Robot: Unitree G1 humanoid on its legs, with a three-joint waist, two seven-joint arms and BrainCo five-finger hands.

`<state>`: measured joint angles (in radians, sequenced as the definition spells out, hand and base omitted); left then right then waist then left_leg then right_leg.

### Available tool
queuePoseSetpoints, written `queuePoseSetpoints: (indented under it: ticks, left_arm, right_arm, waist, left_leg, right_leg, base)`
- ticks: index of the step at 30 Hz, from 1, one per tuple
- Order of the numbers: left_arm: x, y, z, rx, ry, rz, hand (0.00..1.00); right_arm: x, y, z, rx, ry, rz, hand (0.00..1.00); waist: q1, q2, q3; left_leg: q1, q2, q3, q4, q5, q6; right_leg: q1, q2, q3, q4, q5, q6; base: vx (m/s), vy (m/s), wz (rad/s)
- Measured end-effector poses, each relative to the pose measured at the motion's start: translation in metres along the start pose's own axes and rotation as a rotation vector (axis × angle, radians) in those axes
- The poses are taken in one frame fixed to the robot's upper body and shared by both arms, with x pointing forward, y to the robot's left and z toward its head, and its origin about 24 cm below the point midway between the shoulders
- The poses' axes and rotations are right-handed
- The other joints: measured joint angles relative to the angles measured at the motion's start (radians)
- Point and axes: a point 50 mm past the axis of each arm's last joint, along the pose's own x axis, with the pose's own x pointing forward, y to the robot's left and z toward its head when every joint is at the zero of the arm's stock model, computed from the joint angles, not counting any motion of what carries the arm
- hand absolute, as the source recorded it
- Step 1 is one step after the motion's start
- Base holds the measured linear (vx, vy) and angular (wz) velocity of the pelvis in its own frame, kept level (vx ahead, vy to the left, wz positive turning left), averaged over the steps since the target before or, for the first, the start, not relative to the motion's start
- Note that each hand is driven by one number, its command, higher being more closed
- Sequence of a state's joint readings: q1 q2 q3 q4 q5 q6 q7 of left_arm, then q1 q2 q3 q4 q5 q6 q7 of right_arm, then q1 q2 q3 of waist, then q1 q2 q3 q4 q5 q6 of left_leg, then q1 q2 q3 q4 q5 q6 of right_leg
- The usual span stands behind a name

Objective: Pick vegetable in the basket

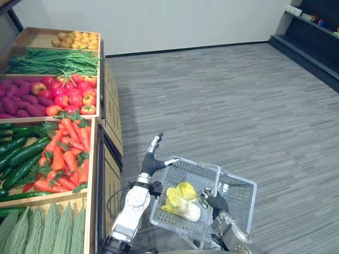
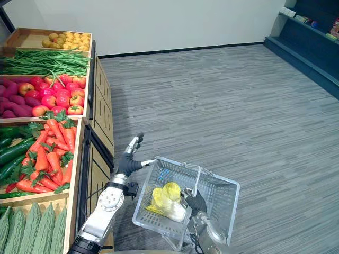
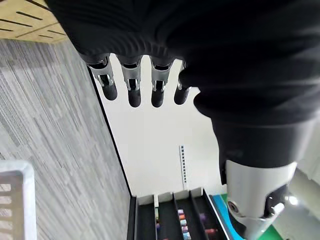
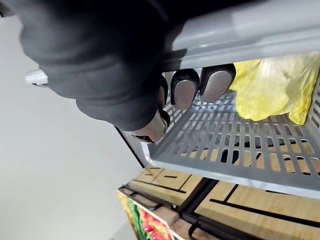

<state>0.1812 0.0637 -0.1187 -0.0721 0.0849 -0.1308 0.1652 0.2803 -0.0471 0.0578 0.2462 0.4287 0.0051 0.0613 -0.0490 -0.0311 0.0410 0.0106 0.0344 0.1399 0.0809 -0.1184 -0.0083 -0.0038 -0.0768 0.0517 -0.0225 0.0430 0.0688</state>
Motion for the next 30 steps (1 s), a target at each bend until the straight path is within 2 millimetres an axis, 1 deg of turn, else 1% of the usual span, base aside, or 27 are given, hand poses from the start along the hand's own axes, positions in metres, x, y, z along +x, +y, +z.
queuePoseSetpoints:
  ticks: [1, 2, 3, 4, 5, 6, 7, 9, 10, 12, 13, 14, 15, 16, 17, 18, 19, 20, 21, 23, 24, 25, 26, 27, 28, 29, 30]
  left_arm:
    - [-0.005, 0.007, -0.002, -0.009, 0.013, 0.042, 0.00]
    - [-0.013, 0.019, -0.007, -0.007, 0.037, 0.103, 0.00]
    - [-0.017, 0.025, -0.009, 0.001, 0.049, 0.133, 0.00]
    - [-0.026, 0.040, -0.014, 0.020, 0.076, 0.196, 0.00]
    - [-0.028, 0.043, -0.014, 0.025, 0.081, 0.214, 0.00]
    - [-0.032, 0.048, -0.013, 0.029, 0.082, 0.247, 0.00]
    - [-0.034, 0.050, -0.011, 0.023, 0.073, 0.263, 0.00]
    - [-0.036, 0.050, -0.008, 0.020, 0.065, 0.270, 0.00]
    - [-0.036, 0.050, -0.007, 0.016, 0.059, 0.271, 0.00]
    - [-0.036, 0.050, -0.006, 0.006, 0.057, 0.282, 0.00]
    - [-0.036, 0.050, -0.006, 0.001, 0.057, 0.289, 0.00]
    - [-0.037, 0.051, -0.007, -0.005, 0.060, 0.302, 0.00]
    - [-0.038, 0.051, -0.006, -0.012, 0.060, 0.307, 0.00]
    - [-0.038, 0.050, -0.006, -0.015, 0.057, 0.307, 0.00]
    - [-0.037, 0.050, -0.002, -0.021, 0.040, 0.311, 0.00]
    - [-0.039, 0.051, 0.000, -0.020, 0.034, 0.321, 0.00]
    - [-0.038, 0.051, 0.001, -0.018, 0.031, 0.329, 0.00]
    - [-0.038, 0.052, 0.001, -0.017, 0.029, 0.332, 0.00]
    - [-0.037, 0.053, 0.002, -0.010, 0.022, 0.338, 0.00]
    - [-0.035, 0.054, 0.003, -0.005, 0.016, 0.339, 0.00]
    - [-0.031, 0.053, 0.004, -0.009, 0.008, 0.336, 0.00]
    - [-0.026, 0.050, 0.005, -0.014, -0.003, 0.328, 0.00]
    - [-0.018, 0.045, 0.006, -0.023, -0.016, 0.307, 0.00]
    - [-0.014, 0.041, 0.008, -0.027, -0.025, 0.292, 0.00]
    - [-0.010, 0.040, 0.010, -0.031, -0.039, 0.288, 0.00]
    - [-0.011, 0.038, 0.008, -0.032, -0.030, 0.283, 0.00]
    - [-0.011, 0.032, 0.005, -0.044, -0.011, 0.271, 0.00]
  right_arm:
    - [-0.001, -0.008, 0.001, -0.017, -0.006, -0.044, 1.00]
    - [-0.004, -0.025, 0.004, -0.054, -0.014, -0.129, 1.00]
    - [-0.006, -0.030, 0.005, -0.066, -0.015, -0.156, 1.00]
    - [-0.009, -0.044, 0.008, -0.084, -0.030, -0.226, 1.00]
    - [-0.010, -0.047, 0.009, -0.091, -0.034, -0.242, 1.00]
    - [-0.011, -0.052, 0.010, -0.100, -0.044, -0.274, 1.00]
    - [-0.012, -0.056, 0.011, -0.113, -0.047, -0.296, 1.00]
    - [-0.013, -0.058, 0.012, -0.124, -0.053, -0.316, 1.00]
    - [-0.013, -0.060, 0.013, -0.135, -0.054, -0.332, 1.00]
    - [-0.014, -0.061, 0.013, -0.144, -0.056, -0.356, 1.00]
    - [-0.014, -0.062, 0.013, -0.143, -0.057, -0.364, 1.00]
    - [-0.014, -0.064, 0.015, -0.142, -0.064, -0.378, 1.00]
    - [-0.015, -0.066, 0.016, -0.146, -0.068, -0.396, 1.00]
    - [-0.015, -0.067, 0.016, -0.146, -0.069, -0.405, 1.00]
    - [-0.015, -0.070, 0.019, -0.152, -0.077, -0.416, 1.00]
    - [-0.014, -0.069, 0.021, -0.165, -0.080, -0.417, 1.00]
    - [-0.012, -0.065, 0.020, -0.170, -0.078, -0.404, 1.00]
    - [-0.011, -0.064, 0.020, -0.169, -0.081, -0.399, 1.00]
    - [-0.007, -0.061, 0.025, -0.168, -0.098, -0.389, 1.00]
    - [-0.001, -0.057, 0.033, -0.168, -0.127, -0.373, 1.00]
    - [0.000, -0.056, 0.036, -0.169, -0.136, -0.369, 1.00]
    - [0.001, -0.056, 0.037, -0.171, -0.142, -0.369, 1.00]
    - [0.001, -0.058, 0.039, -0.175, -0.146, -0.374, 1.00]
    - [0.001, -0.059, 0.040, -0.178, -0.150, -0.383, 1.00]
    - [-0.001, -0.060, 0.044, -0.180, -0.164, -0.393, 1.00]
    - [-0.002, -0.061, 0.043, -0.184, -0.165, -0.394, 1.00]
    - [-0.004, -0.063, 0.044, -0.198, -0.164, -0.394, 1.00]
  waist:
    - [0.008, -0.001, 0.000]
    - [0.013, -0.001, 0.000]
    - [0.015, 0.001, 0.000]
    - [0.020, 0.005, 0.000]
    - [0.023, 0.005, 0.000]
    - [0.033, 0.004, 0.000]
    - [0.042, 0.001, 0.000]
    - [0.042, -0.002, 0.001]
    - [0.045, -0.003, 0.002]
    - [0.059, -0.007, 0.004]
    - [0.063, -0.011, 0.007]
    - [0.062, -0.013, 0.017]
    - [0.058, -0.022, 0.036]
    - [0.056, -0.022, 0.043]
    - [0.058, -0.009, 0.066]
    - [0.063, 0.002, 0.080]
    - [0.054, 0.004, 0.093]
    - [0.050, 0.011, 0.097]
    - [0.046, 0.003, 0.094]
    - [0.043, 0.004, 0.094]
    - [0.040, 0.011, 0.099]
    - [0.037, 0.021, 0.105]
    - [0.034, 0.036, 0.114]
    - [0.028, 0.039, 0.116]
    - [0.006, 0.028, 0.112]
    - [0.004, 0.035, 0.112]
    - [0.001, 0.068, 0.111]
  left_leg:
    - [0.001, -0.002, 0.000, -0.009, -0.001, -0.001]
    - [0.005, -0.007, -0.005, -0.022, -0.001, 0.000]
    - [0.008, -0.009, -0.011, -0.030, 0.003, -0.001]
    - [0.022, -0.013, -0.026, -0.048, 0.017, -0.004]
    - [0.021, -0.014, -0.030, -0.047, 0.022, -0.004]
    - [0.018, -0.015, -0.037, -0.042, 0.025, -0.002]
    - [0.011, -0.016, -0.046, -0.034, 0.025, -0.002]
    - [-0.002, -0.018, -0.054, -0.018, 0.021, 0.003]
    - [-0.013, -0.018, -0.055, -0.005, 0.013, 0.011]
    - [-0.030, -0.019, -0.056, 0.016, -0.013, 0.013]
    - [-0.040, -0.020, -0.056, 0.042, -0.036, 0.016]
    - [-0.059, -0.020, -0.061, 0.099, -0.070, 0.019]
    - [-0.075, -0.020, -0.067, 0.170, -0.110, 0.023]
    - [-0.082, -0.021, -0.075, 0.210, -0.135, 0.026]
    - [-0.091, -0.015, -0.094, 0.273, -0.178, 0.037]
    - [-0.087, -0.011, -0.109, 0.296, -0.200, 0.055]
    - [-0.074, -0.011, -0.121, 0.298, -0.210, 0.071]
    - [-0.073, -0.010, -0.131, 0.300, -0.213, 0.076]
    - [-0.063, -0.007, -0.145, 0.303, -0.222, 0.089]
    - [-0.063, 0.000, -0.174, 0.304, -0.242, 0.085]
    - [-0.056, 0.003, -0.197, 0.301, -0.252, 0.080]
    - [-0.044, 0.010, -0.216, 0.293, -0.262, 0.071]
    - [-0.010, 0.017, -0.245, 0.272, -0.269, 0.057]
    - [0.015, 0.017, -0.269, 0.263, -0.276, 0.041]
    - [0.048, 0.017, -0.305, 0.271, -0.307, 0.017]
    - [0.077, 0.028, -0.328, 0.275, -0.325, 0.002]
    - [0.085, 0.051, -0.345, 0.301, -0.332, -0.010]
  right_leg:
    - [0.000, -0.001, 0.000, 0.000, -0.002, 0.002]
    - [0.000, -0.001, -0.012, 0.005, -0.018, 0.009]
    - [0.000, -0.004, -0.020, 0.008, -0.022, 0.008]
    - [-0.001, -0.010, -0.031, 0.021, -0.034, 0.016]
    - [0.000, -0.011, -0.039, 0.023, -0.034, 0.016]
    - [0.001, -0.012, -0.050, 0.022, -0.034, 0.016]
    - [0.002, -0.014, -0.055, 0.022, -0.034, 0.016]
    - [0.003, -0.020, -0.071, 0.022, -0.033, 0.016]
    - [0.004, -0.022, -0.078, 0.022, -0.033, 0.016]
    - [0.006, -0.025, -0.081, 0.021, -0.036, 0.021]
    - [0.006, -0.028, -0.084, 0.025, -0.043, 0.029]
    - [-0.003, -0.034, -0.098, 0.067, -0.081, 0.038]
    - [-0.018, -0.043, -0.119, 0.144, -0.135, 0.050]
    - [-0.026, -0.048, -0.134, 0.190, -0.162, 0.057]
    - [-0.056, -0.057, -0.160, 0.314, -0.189, 0.067]
    - [-0.133, -0.071, -0.187, 0.498, -0.189, 0.065]
    - [-0.207, -0.083, -0.195, 0.640, -0.201, 0.031]
    - [-0.224, -0.079, -0.195, 0.643, -0.222, 0.024]
    - [-0.255, -0.076, -0.196, 0.617, -0.247, 0.011]
    - [-0.301, -0.051, -0.191, 0.532, -0.243, 0.009]
    - [-0.323, -0.034, -0.178, 0.480, -0.233, 0.020]
    - [-0.343, -0.014, -0.151, 0.421, -0.206, 0.026]
    - [-0.360, 0.007, -0.107, 0.323, -0.144, 0.036]
    - [-0.370, 0.014, -0.078, 0.262, -0.093, 0.045]
    - [-0.370, 0.007, -0.061, 0.233, -0.057, 0.021]
    - [-0.363, 0.010, -0.051, 0.266, 0.014, 0.018]
    - [-0.359, 0.027, -0.076, 0.322, 0.007, 0.007]
  base:
    - [-0.06, -0.020, 0.08]
    - [-0.02, -0.023, 0.16]
    - [0.00, -0.014, 0.32]
    - [0.04, 0.001, 0.29]
    - [0.06, 0.006, 0.29]
    - [0.06, 0.004, 0.20]
    - [0.05, 0.011, 0.24]
    - [0.03, 0.025, 0.22]
    - [0.00, 0.036, 0.12]
    - [-0.01, 0.042, 0.03]
    - [0.00, 0.051, 0.04]
    - [0.02, 0.071, 0.20]
    - [0.03, 0.063, 0.32]
    - [0.04, 0.062, 0.35]
    - [0.01, 0.076, 0.20]
    - [0.02, 0.107, 0.34]
    - [0.02, 0.095, 0.35]
    - [0.13, 0.060, 0.45]
    - [0.25, 0.005, 0.30]
    - [0.30, -0.031, 0.30]
    - [0.32, -0.079, 0.40]
    - [0.45, -0.125, 0.62]
    - [0.43, -0.135, 0.80]
    - [0.50, -0.210, 1.11]
    - [0.55, -0.296, 1.11]
    - [0.57, -0.317, 1.04]
    - [0.57, -0.317, 0.75]
